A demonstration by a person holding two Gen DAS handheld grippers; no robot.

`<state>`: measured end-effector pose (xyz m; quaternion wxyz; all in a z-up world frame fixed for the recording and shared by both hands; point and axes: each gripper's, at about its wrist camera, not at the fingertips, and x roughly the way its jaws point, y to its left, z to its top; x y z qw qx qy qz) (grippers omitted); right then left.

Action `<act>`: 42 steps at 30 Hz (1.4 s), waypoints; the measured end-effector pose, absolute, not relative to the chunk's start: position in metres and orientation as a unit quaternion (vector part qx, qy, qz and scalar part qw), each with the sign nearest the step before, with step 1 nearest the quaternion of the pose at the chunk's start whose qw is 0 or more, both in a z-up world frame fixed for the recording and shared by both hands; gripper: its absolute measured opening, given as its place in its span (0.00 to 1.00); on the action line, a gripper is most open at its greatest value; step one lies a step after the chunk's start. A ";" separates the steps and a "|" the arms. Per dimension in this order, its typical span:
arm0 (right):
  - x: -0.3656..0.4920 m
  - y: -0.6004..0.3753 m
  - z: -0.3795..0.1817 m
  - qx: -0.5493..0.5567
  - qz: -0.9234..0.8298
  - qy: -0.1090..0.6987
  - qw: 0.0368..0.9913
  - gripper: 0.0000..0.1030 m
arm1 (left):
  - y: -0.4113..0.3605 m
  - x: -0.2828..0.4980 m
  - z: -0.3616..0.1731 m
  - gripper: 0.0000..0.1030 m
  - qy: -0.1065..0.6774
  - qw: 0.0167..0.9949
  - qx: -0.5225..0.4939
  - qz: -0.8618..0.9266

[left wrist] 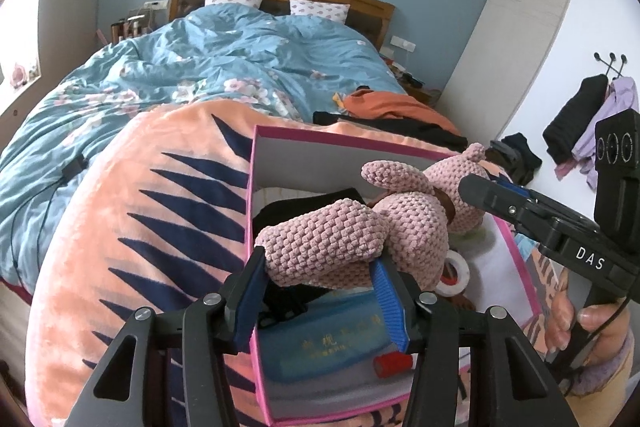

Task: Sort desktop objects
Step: 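Push the pink bunny down into the box with the right gripper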

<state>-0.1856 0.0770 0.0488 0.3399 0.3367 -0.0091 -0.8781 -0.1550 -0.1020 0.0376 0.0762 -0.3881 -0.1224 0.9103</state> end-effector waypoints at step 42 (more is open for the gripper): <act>-0.253 0.032 0.016 0.386 -0.878 0.069 0.274 0.47 | -0.075 -0.210 0.025 0.50 -0.007 -0.023 -0.396 0.918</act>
